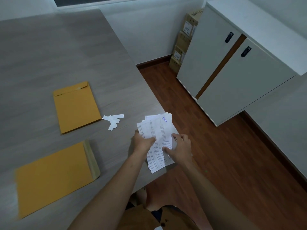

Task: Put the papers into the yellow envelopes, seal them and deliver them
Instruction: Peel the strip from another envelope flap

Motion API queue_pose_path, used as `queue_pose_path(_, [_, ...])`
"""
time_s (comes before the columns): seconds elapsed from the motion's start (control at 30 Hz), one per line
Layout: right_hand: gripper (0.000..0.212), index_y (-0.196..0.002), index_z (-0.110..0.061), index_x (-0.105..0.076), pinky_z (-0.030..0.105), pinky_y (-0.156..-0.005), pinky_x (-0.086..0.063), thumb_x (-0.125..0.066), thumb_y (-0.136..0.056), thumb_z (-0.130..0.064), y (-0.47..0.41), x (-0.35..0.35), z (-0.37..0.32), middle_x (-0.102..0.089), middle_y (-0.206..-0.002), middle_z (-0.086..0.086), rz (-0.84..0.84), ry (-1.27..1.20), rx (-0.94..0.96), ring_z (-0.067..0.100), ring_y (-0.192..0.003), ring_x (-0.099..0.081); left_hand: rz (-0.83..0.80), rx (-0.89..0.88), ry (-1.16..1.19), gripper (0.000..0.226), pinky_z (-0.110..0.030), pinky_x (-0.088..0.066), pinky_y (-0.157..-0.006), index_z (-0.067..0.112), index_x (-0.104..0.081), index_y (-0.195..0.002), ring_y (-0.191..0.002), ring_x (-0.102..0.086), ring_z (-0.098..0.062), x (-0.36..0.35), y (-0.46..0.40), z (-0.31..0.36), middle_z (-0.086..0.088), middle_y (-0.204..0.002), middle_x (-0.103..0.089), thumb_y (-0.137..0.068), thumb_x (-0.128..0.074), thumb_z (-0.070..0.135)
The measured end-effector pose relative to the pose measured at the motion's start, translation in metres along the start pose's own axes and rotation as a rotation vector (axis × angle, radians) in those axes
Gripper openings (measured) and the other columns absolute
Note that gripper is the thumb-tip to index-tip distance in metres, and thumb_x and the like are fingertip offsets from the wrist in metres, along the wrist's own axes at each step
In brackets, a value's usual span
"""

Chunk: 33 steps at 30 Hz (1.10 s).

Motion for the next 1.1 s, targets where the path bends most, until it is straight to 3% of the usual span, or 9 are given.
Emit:
queue_pose_path(0.13, [0.084, -0.131, -0.032, -0.048, 0.037, -0.092, -0.051, -0.08, -0.06, -0.063, 0.008, 0.001, -0.003, -0.048, -0.131, -0.01, 0.066, -0.225, -0.064, 0.012, -0.117, -0.048, -0.049, 0.115, 0.428, 0.032, -0.053, -0.061, -0.07, 0.027, -0.066, -0.101, -0.083, -0.074, -0.026, 0.022, -0.004, -0.01, -0.003, -0.102, -0.075, -0.075, -0.081, 0.016])
queue_pose_path(0.2, [0.087, -0.132, -0.033, -0.043, 0.034, -0.09, -0.054, -0.087, -0.06, -0.053, 0.013, 0.0, -0.012, -0.05, -0.127, -0.012, 0.084, -0.49, -0.135, 0.012, -0.115, -0.053, -0.075, 0.165, 0.703, 0.033, -0.055, -0.059, -0.078, 0.014, -0.066, -0.108, -0.09, -0.073, -0.03, 0.037, -0.003, -0.007, -0.009, -0.104, -0.074, -0.079, -0.076, 0.001])
queue_pose_path(0.3, [0.089, -0.136, -0.028, -0.041, 0.04, -0.09, -0.056, -0.091, -0.062, -0.032, 0.014, -0.001, -0.032, -0.055, -0.123, -0.011, -0.077, -0.96, -0.353, 0.015, -0.11, -0.059, -0.151, 0.176, 0.96, 0.04, -0.056, -0.055, -0.089, 0.009, -0.064, -0.117, -0.104, -0.069, -0.032, 0.055, 0.002, 0.003, -0.01, -0.113, -0.072, -0.082, -0.07, -0.008])
queue_pose_path(0.43, [0.045, -0.118, -0.014, -0.062, 0.041, -0.084, -0.058, -0.079, -0.077, -0.006, 0.012, -0.002, -0.065, -0.071, -0.115, 0.001, -0.386, -1.365, -0.42, 0.023, -0.107, -0.067, -0.19, 0.135, 1.073, 0.039, -0.056, -0.053, -0.092, 0.011, -0.064, -0.116, -0.107, -0.068, -0.031, 0.065, 0.008, 0.014, -0.009, -0.116, -0.072, -0.083, -0.067, -0.01])
queue_pose_path(0.57, [0.036, -0.115, -0.019, -0.064, 0.04, -0.085, -0.058, -0.073, -0.084, -0.004, 0.006, 0.002, -0.08, -0.072, -0.112, -0.001, -0.448, -1.31, -0.29, 0.021, -0.104, -0.069, -0.119, 0.108, 1.093, 0.038, -0.051, -0.055, -0.09, 0.008, -0.065, -0.112, -0.103, -0.069, -0.029, 0.079, 0.009, 0.018, -0.011, -0.113, -0.072, -0.08, -0.069, -0.011])
queue_pose_path(0.67, [0.032, -0.112, -0.02, -0.065, 0.032, -0.082, -0.057, -0.073, -0.084, -0.007, -0.005, 0.014, -0.076, -0.071, -0.112, -0.004, -0.302, -1.113, -0.205, 0.015, -0.101, -0.067, -0.031, 0.018, 0.957, 0.034, -0.045, -0.056, -0.086, 0.008, -0.062, -0.106, -0.092, -0.071, -0.026, 0.107, 0.0, 0.016, -0.014, -0.111, -0.072, -0.078, -0.072, -0.01])
queue_pose_path(0.83, [0.031, -0.109, -0.013, -0.067, 0.031, -0.076, -0.06, -0.077, -0.08, -0.008, -0.02, 0.032, -0.073, -0.074, -0.101, 0.0, -0.247, -0.916, -0.031, 0.016, -0.091, -0.072, -0.039, -0.194, 0.246, 0.038, -0.032, -0.059, -0.077, 0.007, -0.064, -0.102, -0.09, -0.069, -0.021, 0.146, -0.002, 0.023, -0.006, -0.101, -0.072, -0.07, -0.082, -0.005])
queue_pose_path(0.9, [0.03, -0.108, -0.012, -0.068, 0.032, -0.077, -0.06, -0.078, -0.08, -0.009, -0.019, 0.032, -0.076, -0.074, -0.099, 0.0, -0.269, -0.871, 0.036, 0.015, -0.09, -0.072, -0.056, -0.24, 0.165, 0.038, -0.027, -0.058, -0.073, 0.009, -0.066, -0.102, -0.087, -0.068, -0.017, 0.147, 0.001, 0.028, -0.003, -0.097, -0.071, -0.071, -0.08, -0.007])
queue_pose_path(1.1, [0.032, -0.102, -0.017, -0.069, 0.027, -0.075, -0.059, -0.081, -0.075, -0.005, -0.016, 0.033, -0.079, -0.074, -0.094, -0.001, -0.245, -0.84, 0.126, 0.012, -0.085, -0.072, 0.016, -0.347, 0.133, 0.039, -0.036, -0.053, -0.078, 0.022, -0.069, -0.085, -0.084, -0.066, -0.024, 0.144, 0.009, 0.018, -0.01, -0.09, -0.071, -0.063, -0.081, -0.008])
Point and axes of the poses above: each hand's wrist, its own y-axis away from the middle knuckle, its own x-axis out of the back of the hand, z = x × y, the point moved 2 cm from there along -y, towards the middle knuckle
